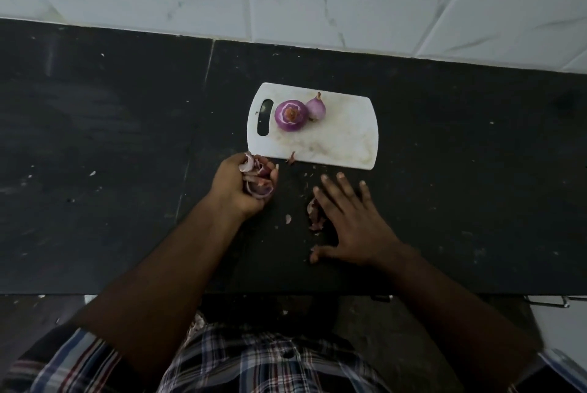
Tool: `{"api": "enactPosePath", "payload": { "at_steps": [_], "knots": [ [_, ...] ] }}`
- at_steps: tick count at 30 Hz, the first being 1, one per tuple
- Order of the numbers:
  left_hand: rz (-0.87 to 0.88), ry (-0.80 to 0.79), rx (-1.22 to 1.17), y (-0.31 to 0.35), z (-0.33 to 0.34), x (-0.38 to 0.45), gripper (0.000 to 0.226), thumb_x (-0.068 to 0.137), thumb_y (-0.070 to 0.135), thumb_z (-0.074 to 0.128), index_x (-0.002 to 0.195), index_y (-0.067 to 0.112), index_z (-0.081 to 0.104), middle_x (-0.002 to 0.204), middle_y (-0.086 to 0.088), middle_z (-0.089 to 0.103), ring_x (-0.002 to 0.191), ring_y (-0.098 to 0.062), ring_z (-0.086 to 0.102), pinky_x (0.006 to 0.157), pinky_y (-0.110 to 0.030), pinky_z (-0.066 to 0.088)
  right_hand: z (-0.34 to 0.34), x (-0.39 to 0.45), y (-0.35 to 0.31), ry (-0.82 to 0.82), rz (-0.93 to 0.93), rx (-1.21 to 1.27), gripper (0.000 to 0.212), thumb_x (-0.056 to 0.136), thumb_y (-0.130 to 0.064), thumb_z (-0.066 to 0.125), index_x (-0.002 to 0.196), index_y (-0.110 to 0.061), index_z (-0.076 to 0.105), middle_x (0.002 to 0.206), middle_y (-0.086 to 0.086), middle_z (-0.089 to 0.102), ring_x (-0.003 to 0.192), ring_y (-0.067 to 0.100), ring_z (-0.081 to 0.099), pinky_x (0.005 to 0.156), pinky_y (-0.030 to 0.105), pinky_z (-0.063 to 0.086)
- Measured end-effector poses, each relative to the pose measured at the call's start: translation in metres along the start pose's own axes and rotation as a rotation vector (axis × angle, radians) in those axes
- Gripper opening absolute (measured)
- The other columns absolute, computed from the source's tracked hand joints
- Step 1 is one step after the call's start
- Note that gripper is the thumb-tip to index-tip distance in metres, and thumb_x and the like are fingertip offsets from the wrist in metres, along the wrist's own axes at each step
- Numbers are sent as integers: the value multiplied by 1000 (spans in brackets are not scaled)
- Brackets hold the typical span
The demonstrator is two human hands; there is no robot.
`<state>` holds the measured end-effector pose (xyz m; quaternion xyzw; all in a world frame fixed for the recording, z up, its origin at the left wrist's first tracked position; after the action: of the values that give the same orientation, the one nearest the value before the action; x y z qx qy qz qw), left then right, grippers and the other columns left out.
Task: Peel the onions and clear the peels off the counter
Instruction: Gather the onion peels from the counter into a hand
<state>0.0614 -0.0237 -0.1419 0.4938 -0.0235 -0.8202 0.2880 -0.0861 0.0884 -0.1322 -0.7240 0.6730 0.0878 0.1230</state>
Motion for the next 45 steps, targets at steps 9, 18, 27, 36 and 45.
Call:
{"api": "enactPosePath", "payload": {
  "at_steps": [9,18,27,36,45],
  "knots": [
    [-9,19,-67,1,-20,-2,23,97,24,52,82,10,62,66,-7,66,68,-18,63,56,-28,58,-5,24,16,249,407,257,96,88,-77,25,156,-10,17,164,13,16,153,29,8,124,50,6],
    [23,3,-100,5,-22,-6,24,98,24,51,80,11,61,64,-5,65,67,-17,62,55,-27,58,-21,45,3,270,288,304,75,97,-56,31,153,-7,27,160,15,28,151,28,18,124,43,10],
    [34,23,-110,6,-26,-9,24,98,25,51,82,11,62,65,-6,67,68,-17,63,60,-27,57,-48,74,-8,315,112,445,62,100,-45,42,153,-13,31,161,7,28,152,21,17,124,40,12],
    [35,21,-119,10,-32,-2,26,99,27,51,82,11,63,69,-6,67,75,-19,63,58,-28,59,-51,44,-10,447,18,497,48,97,-41,51,135,-14,58,140,4,58,136,17,47,116,34,34],
    [18,-1,-98,10,-26,2,26,99,27,51,83,10,62,68,-6,66,69,-18,63,58,-27,59,-19,55,-68,238,71,449,62,102,-45,37,154,-11,28,161,9,28,151,20,18,124,33,6]
  ]
}}
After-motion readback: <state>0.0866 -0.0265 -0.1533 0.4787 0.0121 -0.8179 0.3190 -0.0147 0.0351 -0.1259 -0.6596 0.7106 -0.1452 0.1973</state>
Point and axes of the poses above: each hand's wrist, its own x-axis towards the middle knuckle, its own z-axis out of the palm, y = z × x, the point moved 10 cm from there along x, towards the middle knuckle
